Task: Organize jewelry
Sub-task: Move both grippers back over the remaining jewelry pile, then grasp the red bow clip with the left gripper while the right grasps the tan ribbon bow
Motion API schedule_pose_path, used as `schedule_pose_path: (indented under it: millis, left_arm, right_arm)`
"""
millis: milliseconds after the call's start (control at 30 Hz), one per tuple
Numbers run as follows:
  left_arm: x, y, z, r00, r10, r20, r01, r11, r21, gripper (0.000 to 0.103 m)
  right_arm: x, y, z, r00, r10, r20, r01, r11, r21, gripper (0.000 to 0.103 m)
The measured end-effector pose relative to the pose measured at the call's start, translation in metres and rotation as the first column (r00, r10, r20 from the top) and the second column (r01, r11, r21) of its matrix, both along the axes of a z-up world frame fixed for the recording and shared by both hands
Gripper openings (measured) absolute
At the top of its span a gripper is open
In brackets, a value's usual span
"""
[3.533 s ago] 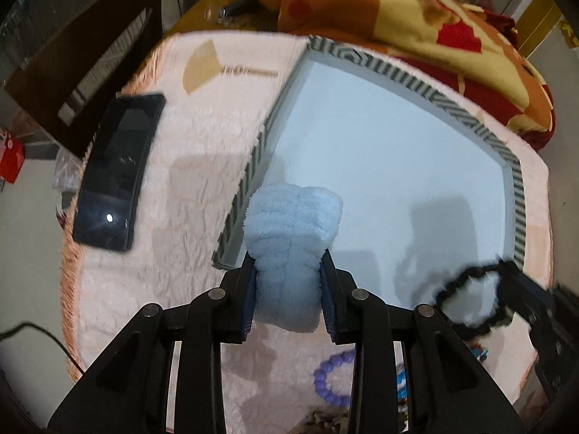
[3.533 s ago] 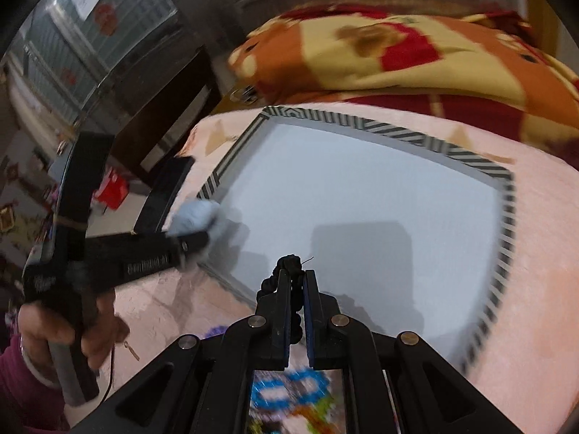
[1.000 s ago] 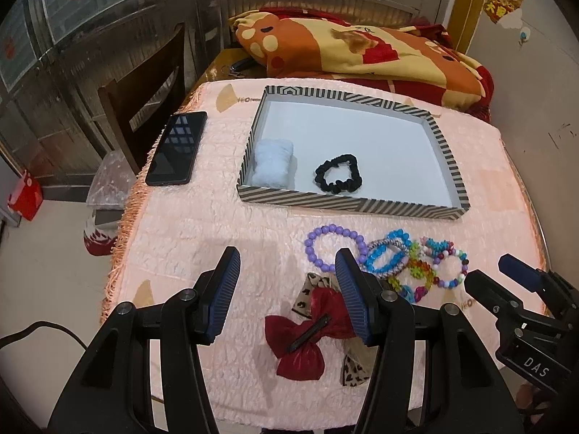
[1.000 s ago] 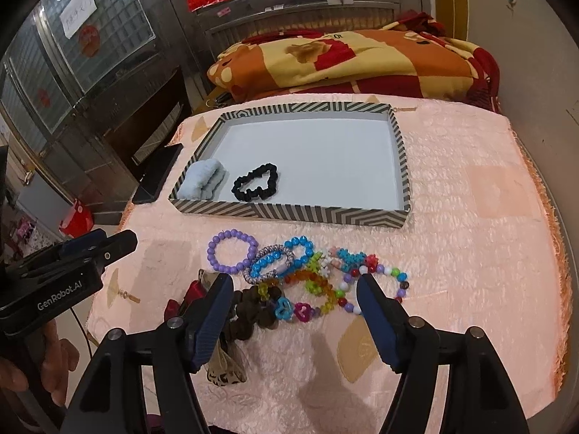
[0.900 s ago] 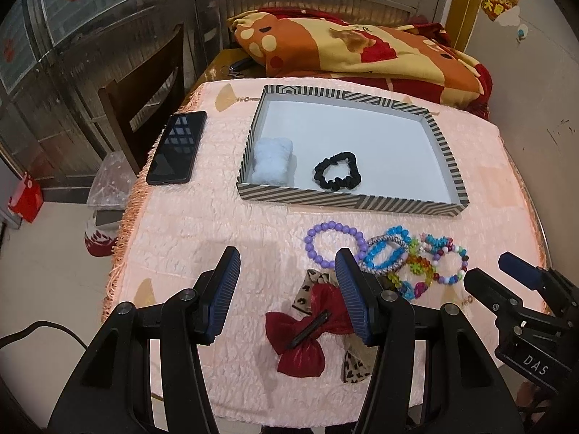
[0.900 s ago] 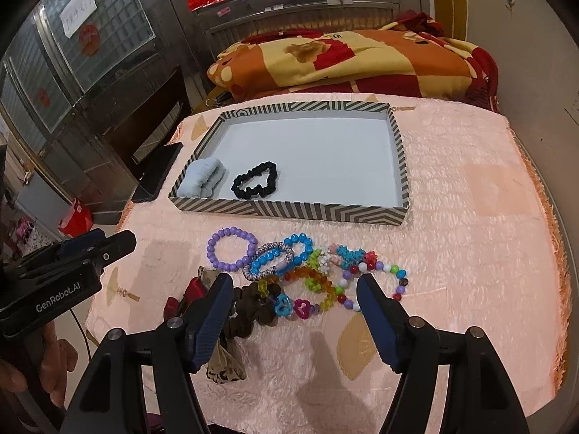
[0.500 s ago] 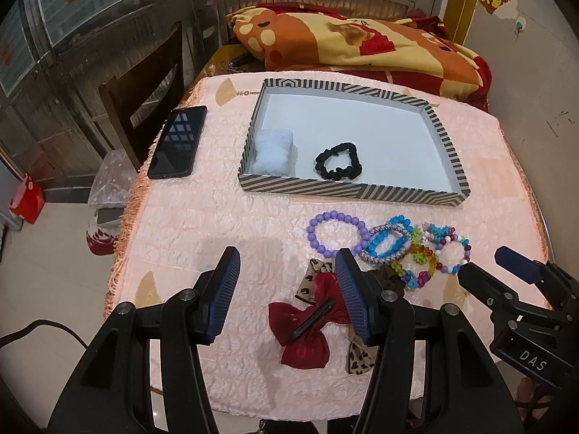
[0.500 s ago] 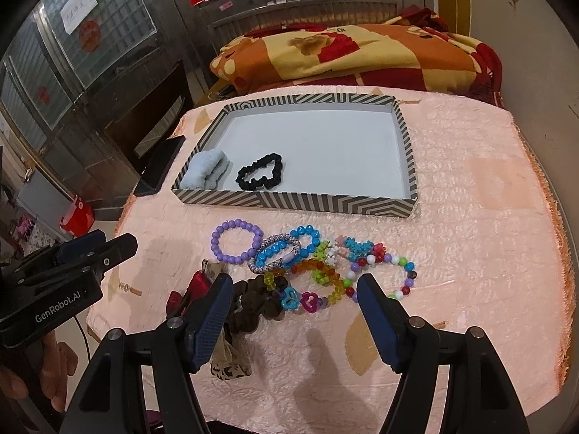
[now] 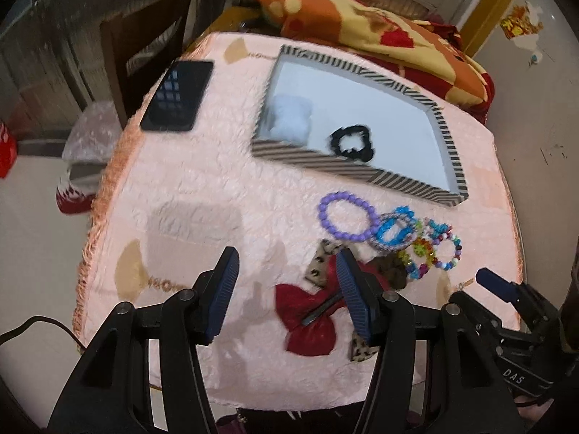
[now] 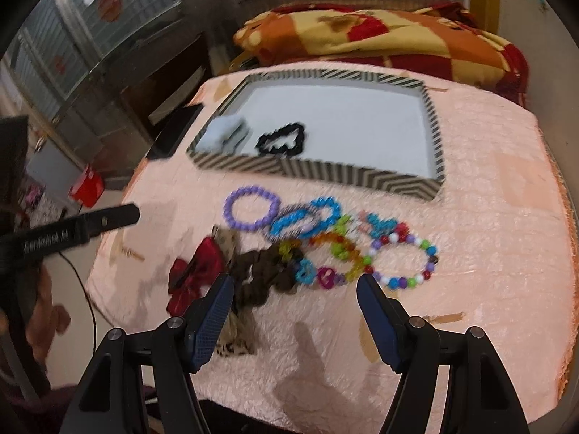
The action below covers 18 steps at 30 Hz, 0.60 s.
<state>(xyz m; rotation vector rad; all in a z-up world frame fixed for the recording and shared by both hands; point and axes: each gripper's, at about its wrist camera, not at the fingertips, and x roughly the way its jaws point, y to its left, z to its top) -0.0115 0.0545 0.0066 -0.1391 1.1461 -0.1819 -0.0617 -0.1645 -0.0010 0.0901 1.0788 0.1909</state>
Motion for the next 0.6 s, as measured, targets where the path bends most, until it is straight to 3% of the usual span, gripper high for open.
schedule_pose_path:
  millis: [233,367,600]
  left_arm:
    - [-0.008,0.005,-0.024,0.996,-0.072,-0.059,0.07,0.997,-0.024,0.06]
    - [-0.016,-0.012,-0.034,0.976,-0.204,-0.069,0.203,0.979,-0.031,0.068]
    - [-0.017,-0.037,-0.054,0.94,-0.326,-0.097,0.328,0.945,0.005,0.068]
  right_arm:
    - [0.0,-0.006,-0.018,0.998,-0.016,-0.056,0.017,1.0,0.006,0.069]
    - [0.002,-0.018,-0.019,0.996,-0.047,-0.074,0.049,0.999,0.021,0.068]
    - [0.003,-0.016,-0.028,0.992,-0.04,-0.118,0.044,0.999,0.03,0.069]
